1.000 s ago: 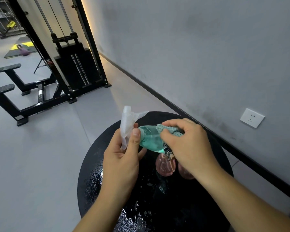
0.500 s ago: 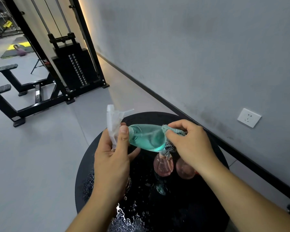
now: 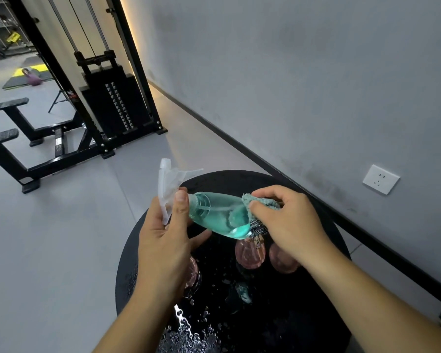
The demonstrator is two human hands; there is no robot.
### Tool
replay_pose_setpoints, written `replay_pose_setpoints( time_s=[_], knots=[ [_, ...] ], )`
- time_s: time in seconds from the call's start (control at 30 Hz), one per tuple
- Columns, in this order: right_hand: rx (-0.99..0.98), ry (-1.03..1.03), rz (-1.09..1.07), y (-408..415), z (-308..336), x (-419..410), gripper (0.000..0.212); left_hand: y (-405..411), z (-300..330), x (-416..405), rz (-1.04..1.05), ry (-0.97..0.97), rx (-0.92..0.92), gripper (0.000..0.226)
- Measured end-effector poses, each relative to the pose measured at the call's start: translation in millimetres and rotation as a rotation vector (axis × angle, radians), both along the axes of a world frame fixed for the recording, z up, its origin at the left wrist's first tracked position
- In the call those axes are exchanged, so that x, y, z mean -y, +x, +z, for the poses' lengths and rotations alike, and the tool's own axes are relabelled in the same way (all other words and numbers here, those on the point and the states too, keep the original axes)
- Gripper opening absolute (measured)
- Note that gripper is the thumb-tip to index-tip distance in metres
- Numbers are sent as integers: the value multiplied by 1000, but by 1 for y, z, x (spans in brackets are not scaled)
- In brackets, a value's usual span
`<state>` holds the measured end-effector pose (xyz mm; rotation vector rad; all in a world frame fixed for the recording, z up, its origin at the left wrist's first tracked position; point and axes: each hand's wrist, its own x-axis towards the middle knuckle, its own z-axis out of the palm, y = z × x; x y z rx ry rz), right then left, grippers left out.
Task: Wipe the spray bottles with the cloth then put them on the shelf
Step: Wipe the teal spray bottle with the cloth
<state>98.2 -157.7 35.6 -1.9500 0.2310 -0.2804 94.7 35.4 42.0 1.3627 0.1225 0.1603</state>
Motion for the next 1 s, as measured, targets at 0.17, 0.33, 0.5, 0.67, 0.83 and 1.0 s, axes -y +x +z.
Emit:
replay_pose_setpoints(
  time_s=[0.17, 0.33, 0.5, 0.67, 0.83, 1.0],
  knots=[
    [89, -56, 148, -13, 5, -10, 14, 0, 0, 1, -28, -42, -30, 30],
    [49, 134, 71, -2, 2, 2, 12, 1, 1, -3, -36, -59, -10, 40],
    [51, 333, 69, 0, 3, -3, 16, 1, 1, -5, -35, -91, -33, 31],
    [109, 345, 73, -5, 4, -8, 18, 2, 4, -3, 3, -162, -130, 26],
    [143, 251, 166, -12, 7, -12, 16, 5, 7, -9, 21, -361, -277, 55],
    [128, 270, 153, -11, 7, -17, 16, 5, 7, -11, 54, -459, -300, 49]
  ],
)
